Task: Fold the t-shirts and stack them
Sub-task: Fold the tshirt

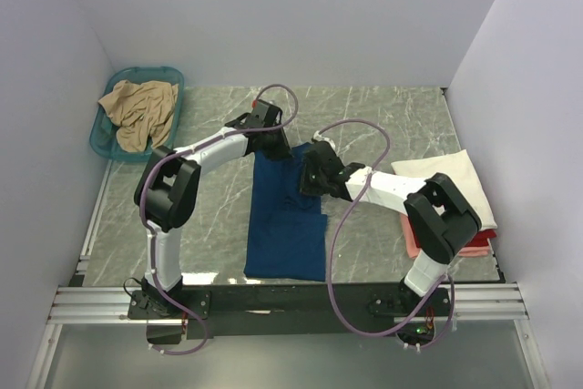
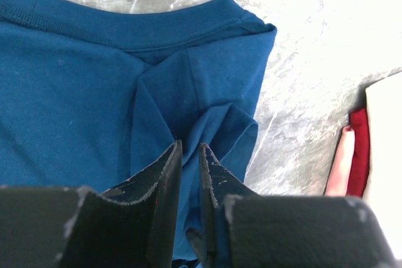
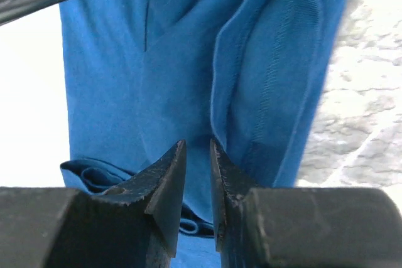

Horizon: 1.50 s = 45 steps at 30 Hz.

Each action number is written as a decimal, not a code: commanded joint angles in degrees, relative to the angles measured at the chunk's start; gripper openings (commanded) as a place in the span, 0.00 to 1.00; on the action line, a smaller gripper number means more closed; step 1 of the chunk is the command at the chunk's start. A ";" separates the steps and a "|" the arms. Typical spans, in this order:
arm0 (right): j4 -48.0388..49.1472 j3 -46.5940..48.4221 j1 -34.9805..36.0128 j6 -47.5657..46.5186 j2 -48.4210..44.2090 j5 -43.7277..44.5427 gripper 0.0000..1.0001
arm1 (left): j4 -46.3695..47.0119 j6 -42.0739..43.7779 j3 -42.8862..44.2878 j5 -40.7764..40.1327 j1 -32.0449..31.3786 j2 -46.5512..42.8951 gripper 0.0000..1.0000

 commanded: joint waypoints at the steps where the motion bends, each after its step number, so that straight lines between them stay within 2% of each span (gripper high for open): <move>1: 0.98 -0.54 -1.56 0.21 -0.75 0.07 0.29 | 1.47 1.74 0.59 1.59 -0.57 -3.60 0.23; 11: 2.74 -5.20 -3.14 2.58 -4.79 -1.07 0.28 | 1.38 2.26 1.74 3.35 -2.68 -0.79 0.20; 17: 3.18 -6.17 -3.58 2.58 -5.32 -1.77 0.27 | -1.34 1.91 3.75 -0.51 -2.68 1.58 0.18; 29: 2.21 -4.86 -4.02 1.18 -4.80 -2.56 0.27 | -0.20 0.94 -0.63 -1.66 2.06 3.96 0.11; 42: 0.90 -5.12 -4.29 -0.14 -5.14 -2.83 0.27 | 0.15 2.09 0.42 -0.70 3.12 3.34 0.10; 45: -0.15 -4.68 -4.64 -0.76 -7.07 -2.74 0.27 | 0.24 3.40 1.12 -0.43 3.21 1.77 0.13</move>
